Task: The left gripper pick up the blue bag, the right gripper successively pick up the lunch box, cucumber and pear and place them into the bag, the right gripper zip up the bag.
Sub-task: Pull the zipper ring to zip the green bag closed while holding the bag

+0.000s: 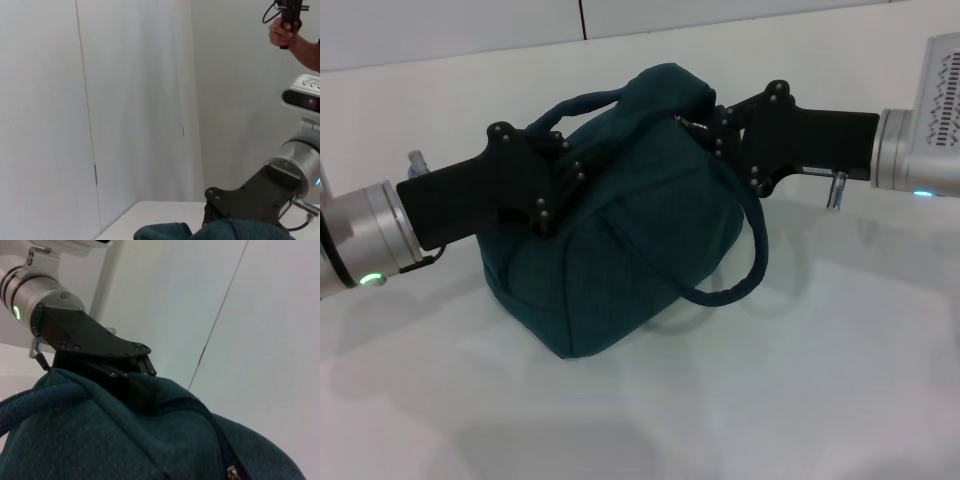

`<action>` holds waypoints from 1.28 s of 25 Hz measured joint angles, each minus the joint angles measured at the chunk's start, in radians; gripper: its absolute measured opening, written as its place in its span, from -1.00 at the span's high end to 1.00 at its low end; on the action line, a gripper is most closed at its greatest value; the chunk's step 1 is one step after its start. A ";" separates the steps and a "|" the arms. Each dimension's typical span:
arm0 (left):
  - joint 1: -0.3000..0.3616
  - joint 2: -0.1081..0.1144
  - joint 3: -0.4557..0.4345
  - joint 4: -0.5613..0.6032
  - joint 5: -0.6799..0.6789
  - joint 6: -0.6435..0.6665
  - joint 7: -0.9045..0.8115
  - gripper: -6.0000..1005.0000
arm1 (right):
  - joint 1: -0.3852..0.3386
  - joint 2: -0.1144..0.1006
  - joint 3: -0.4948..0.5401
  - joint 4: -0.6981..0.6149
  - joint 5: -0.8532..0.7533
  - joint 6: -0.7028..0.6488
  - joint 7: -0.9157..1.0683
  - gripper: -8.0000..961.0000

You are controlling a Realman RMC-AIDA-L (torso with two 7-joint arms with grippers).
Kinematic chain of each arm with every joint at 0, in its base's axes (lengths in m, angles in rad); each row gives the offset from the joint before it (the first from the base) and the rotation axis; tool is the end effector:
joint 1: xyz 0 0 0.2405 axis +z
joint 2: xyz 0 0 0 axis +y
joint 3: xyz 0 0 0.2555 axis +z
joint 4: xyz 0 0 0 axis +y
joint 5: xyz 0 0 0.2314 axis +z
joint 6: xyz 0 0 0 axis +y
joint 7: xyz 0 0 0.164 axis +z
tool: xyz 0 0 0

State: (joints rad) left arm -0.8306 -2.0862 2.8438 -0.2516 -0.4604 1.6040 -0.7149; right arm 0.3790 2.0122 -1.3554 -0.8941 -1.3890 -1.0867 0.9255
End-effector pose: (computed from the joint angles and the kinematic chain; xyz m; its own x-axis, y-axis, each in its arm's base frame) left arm -0.2096 0.3700 -0.0642 0.7633 -0.0694 0.6423 0.1595 -0.9432 -0.2915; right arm 0.2217 0.3907 -0.0188 0.9189 0.2215 -0.3264 -0.0067 -0.8185 -0.5745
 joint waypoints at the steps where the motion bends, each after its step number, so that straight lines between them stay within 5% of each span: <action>1: 0.001 0.000 0.000 0.000 0.000 0.001 0.000 0.88 | -0.001 0.000 0.001 0.000 0.000 0.000 0.000 0.85; 17: 0.020 0.005 0.000 0.024 0.005 0.049 0.032 0.83 | -0.071 -0.003 0.029 -0.038 0.136 0.041 -0.080 0.97; 32: 0.031 0.012 0.000 0.018 0.008 0.101 0.032 0.78 | -0.078 -0.003 0.127 0.084 0.161 0.068 -0.082 0.96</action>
State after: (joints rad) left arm -0.7992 -2.0743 2.8440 -0.2333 -0.4525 1.7051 -0.6831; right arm 0.3011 2.0093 -1.2283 -0.8106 -1.2277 -1.0192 0.8437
